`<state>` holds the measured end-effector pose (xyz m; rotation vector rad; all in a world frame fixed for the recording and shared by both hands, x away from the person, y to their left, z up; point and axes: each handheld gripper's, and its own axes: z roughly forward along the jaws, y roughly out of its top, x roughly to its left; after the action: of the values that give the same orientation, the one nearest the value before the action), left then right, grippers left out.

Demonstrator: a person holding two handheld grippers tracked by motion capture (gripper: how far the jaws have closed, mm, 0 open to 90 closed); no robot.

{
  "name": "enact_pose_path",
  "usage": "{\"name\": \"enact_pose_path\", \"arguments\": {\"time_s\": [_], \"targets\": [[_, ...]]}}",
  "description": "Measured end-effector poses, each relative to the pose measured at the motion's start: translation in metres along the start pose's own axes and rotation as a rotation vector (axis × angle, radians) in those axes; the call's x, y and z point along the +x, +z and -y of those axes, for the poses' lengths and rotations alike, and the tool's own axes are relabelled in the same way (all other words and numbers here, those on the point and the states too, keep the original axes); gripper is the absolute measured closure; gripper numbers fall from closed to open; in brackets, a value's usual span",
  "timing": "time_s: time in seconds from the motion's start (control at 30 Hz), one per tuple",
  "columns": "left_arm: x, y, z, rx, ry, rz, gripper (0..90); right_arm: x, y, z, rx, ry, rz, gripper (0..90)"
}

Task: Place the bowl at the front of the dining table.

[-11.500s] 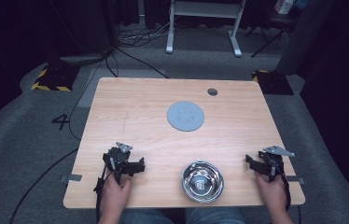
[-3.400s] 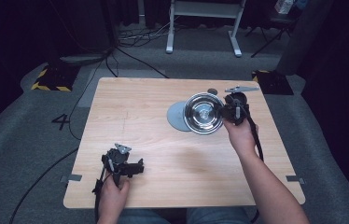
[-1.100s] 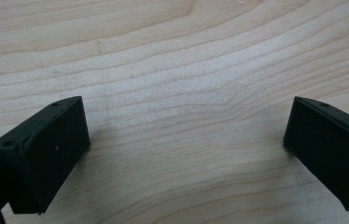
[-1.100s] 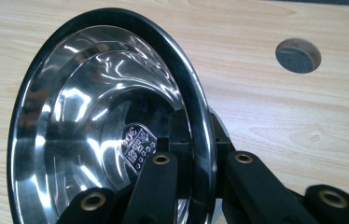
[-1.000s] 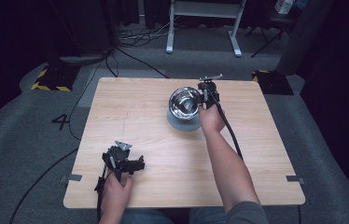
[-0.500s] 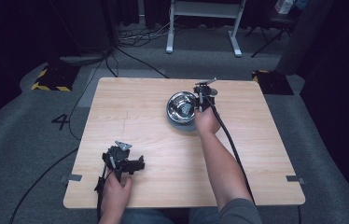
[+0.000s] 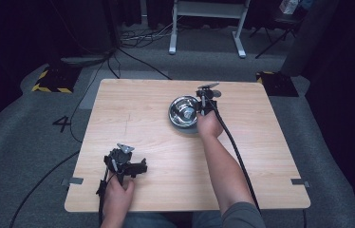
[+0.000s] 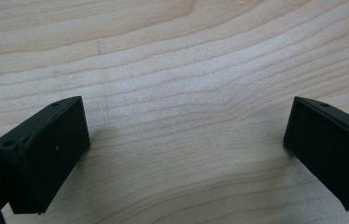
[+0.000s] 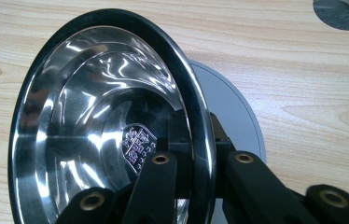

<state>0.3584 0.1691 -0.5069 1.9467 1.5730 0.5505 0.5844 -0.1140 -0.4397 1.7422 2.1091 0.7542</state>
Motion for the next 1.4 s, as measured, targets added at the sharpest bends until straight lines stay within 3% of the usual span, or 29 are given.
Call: {"name": "enact_pose_path", "arguments": {"time_s": [0.17,0.5,0.9,1.17,1.4], "targets": [[0.0,0.0,0.0,0.0,-0.001,0.0,0.3,-0.002,0.0,0.0,0.009,-0.002,0.0,83.9],[0.0,0.0,0.0,0.0,-0.001,0.001,0.3,-0.004,0.001,0.001,0.011,0.001,-0.019,68.6],[0.0,0.0,0.0,0.0,0.0,0.001,0.3,-0.027,0.0,0.003,0.044,0.043,-0.022,64.0],[0.0,0.0,0.0,0.0,0.0,0.001,0.3,-0.036,-0.01,0.0,0.018,0.06,-0.024,61.8],[0.0,0.0,0.0,0.0,0.0,0.0,0.3,-0.04,-0.027,-0.003,-0.021,0.035,-0.029,60.4]]}}
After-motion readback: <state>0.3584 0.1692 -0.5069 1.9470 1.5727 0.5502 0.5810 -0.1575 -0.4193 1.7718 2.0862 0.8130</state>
